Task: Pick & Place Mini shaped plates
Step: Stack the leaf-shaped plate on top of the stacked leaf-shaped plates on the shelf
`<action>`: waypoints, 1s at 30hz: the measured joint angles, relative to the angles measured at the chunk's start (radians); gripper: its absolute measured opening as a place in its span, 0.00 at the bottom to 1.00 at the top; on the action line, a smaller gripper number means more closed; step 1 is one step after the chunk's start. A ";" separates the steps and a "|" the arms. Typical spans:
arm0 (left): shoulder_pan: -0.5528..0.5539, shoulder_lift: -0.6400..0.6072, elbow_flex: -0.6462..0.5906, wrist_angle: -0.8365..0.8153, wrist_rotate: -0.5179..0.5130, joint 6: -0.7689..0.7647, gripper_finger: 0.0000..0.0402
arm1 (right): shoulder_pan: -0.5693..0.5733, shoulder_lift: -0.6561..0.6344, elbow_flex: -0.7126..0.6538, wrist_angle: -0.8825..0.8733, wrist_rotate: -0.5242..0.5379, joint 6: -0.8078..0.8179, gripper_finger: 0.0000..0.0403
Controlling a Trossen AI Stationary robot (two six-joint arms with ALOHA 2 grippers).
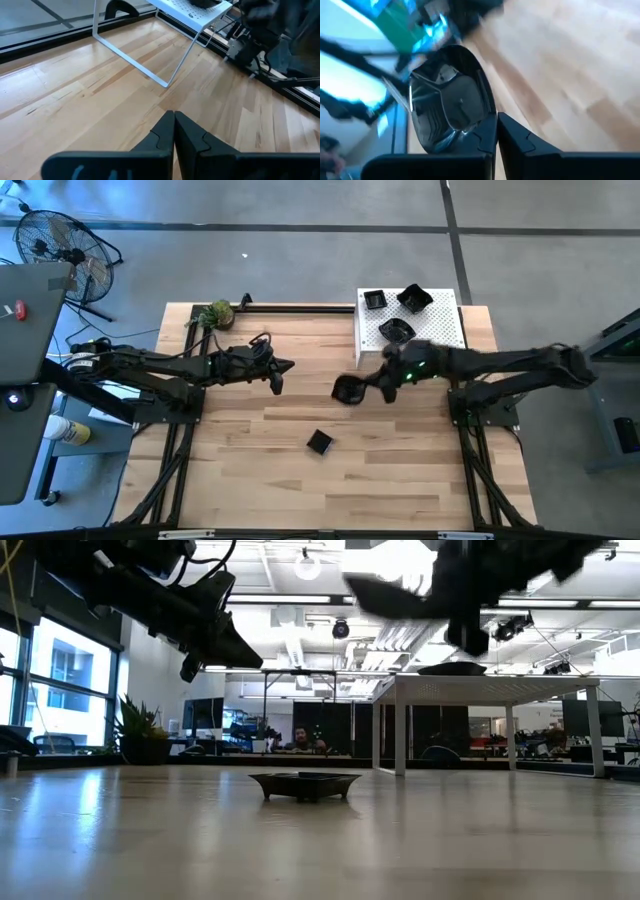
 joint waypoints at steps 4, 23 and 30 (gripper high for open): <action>0.000 0.000 0.000 0.000 0.000 0.001 0.01 | -0.053 -0.098 0.168 -0.269 0.078 0.005 0.02; 0.000 0.000 0.000 0.000 0.001 0.002 0.01 | -0.716 -0.109 0.320 -0.801 -0.031 -0.154 0.01; 0.000 0.000 0.000 0.000 0.002 0.001 0.01 | -0.749 -0.056 0.301 -0.765 -0.080 -0.171 0.03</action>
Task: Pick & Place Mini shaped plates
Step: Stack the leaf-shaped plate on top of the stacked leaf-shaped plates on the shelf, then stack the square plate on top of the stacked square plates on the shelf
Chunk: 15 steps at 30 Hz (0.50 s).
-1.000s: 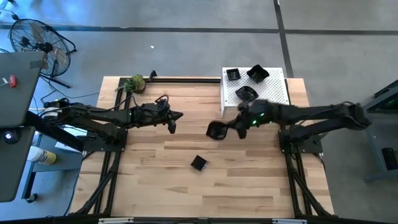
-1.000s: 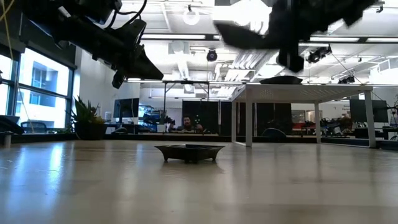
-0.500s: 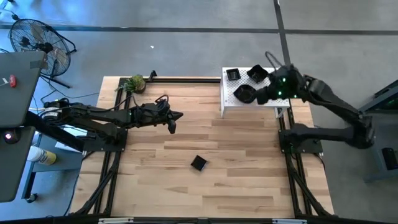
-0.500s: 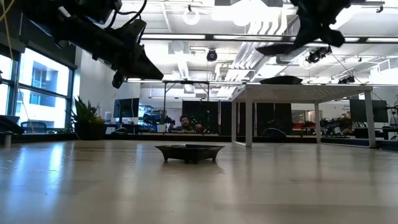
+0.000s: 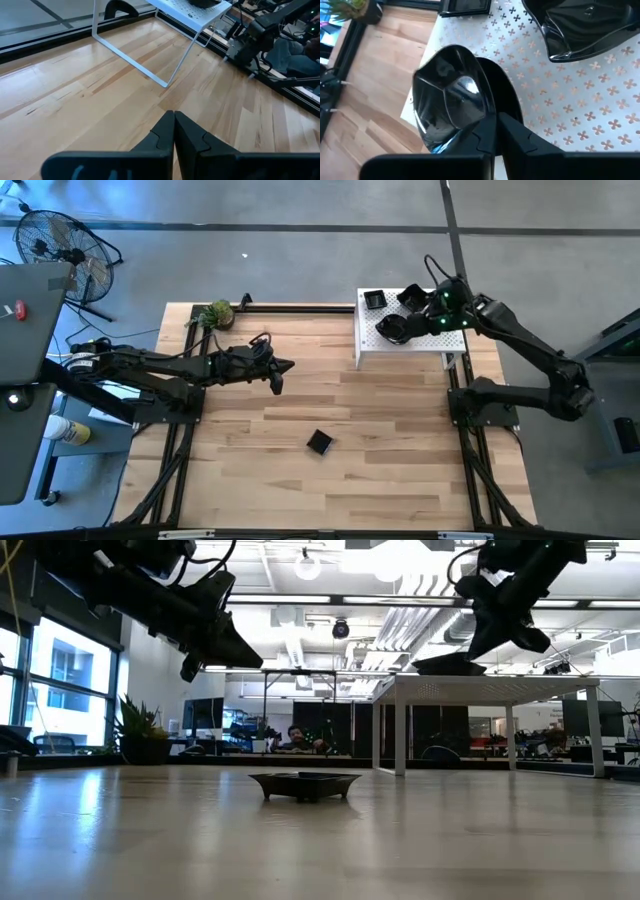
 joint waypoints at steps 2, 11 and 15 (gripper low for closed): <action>0.000 0.000 0.000 0.000 0.000 0.000 0.01 | 0.000 0.004 0.000 0.000 -0.003 -0.006 0.06; 0.000 0.000 0.000 0.000 0.029 -0.002 0.01 | 0.000 -0.036 0.001 -0.006 0.012 -0.026 0.25; 0.000 0.000 0.000 0.000 0.040 -0.001 0.01 | 0.045 -0.095 0.001 -0.037 0.001 -0.051 0.26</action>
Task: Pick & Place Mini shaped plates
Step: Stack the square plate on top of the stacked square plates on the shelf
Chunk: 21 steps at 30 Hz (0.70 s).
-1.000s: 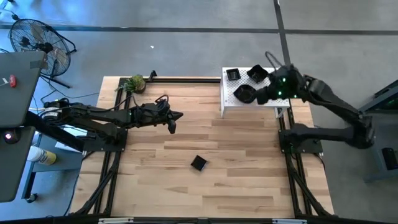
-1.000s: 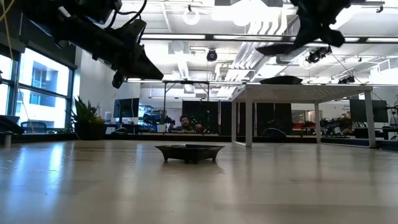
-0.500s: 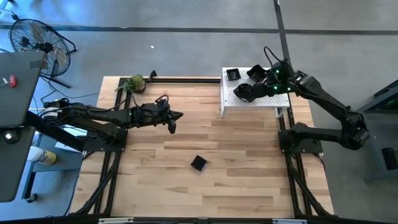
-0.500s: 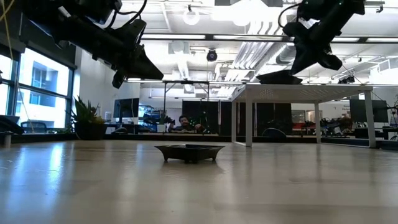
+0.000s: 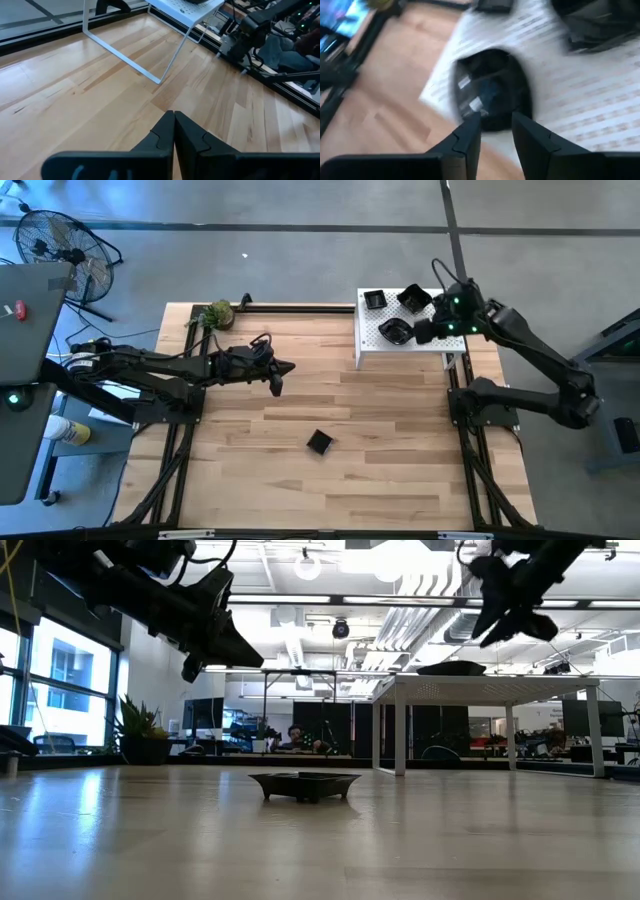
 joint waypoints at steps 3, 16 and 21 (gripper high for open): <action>0.000 0.000 0.000 0.000 0.001 0.003 0.00 | 0.108 -0.044 0.000 -0.024 -0.021 0.000 0.20; 0.096 0.000 -0.084 0.104 0.113 0.068 0.00 | 0.903 0.117 0.000 0.219 0.419 0.292 0.01; 0.145 0.000 -0.084 0.108 0.208 0.120 0.00 | 1.006 0.284 0.000 0.386 0.468 0.322 0.02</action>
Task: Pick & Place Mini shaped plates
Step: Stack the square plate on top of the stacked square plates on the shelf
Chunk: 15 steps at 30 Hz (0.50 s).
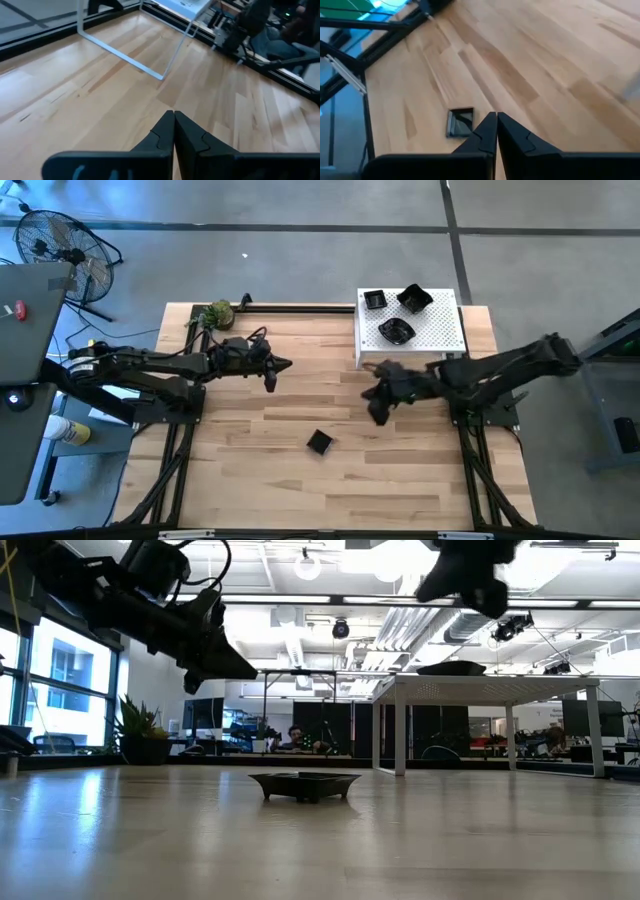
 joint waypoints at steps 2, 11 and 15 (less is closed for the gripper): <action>0.014 0.000 0.000 0.000 0.035 0.017 0.00 | 0.023 0.053 0.000 0.069 0.014 0.019 0.02; 0.038 0.000 0.000 -0.005 0.071 0.044 0.00 | 0.069 0.307 0.000 0.210 -0.029 0.131 0.11; 0.038 0.000 0.000 -0.026 0.071 0.051 0.00 | 0.070 0.415 0.000 0.323 -0.088 0.130 0.21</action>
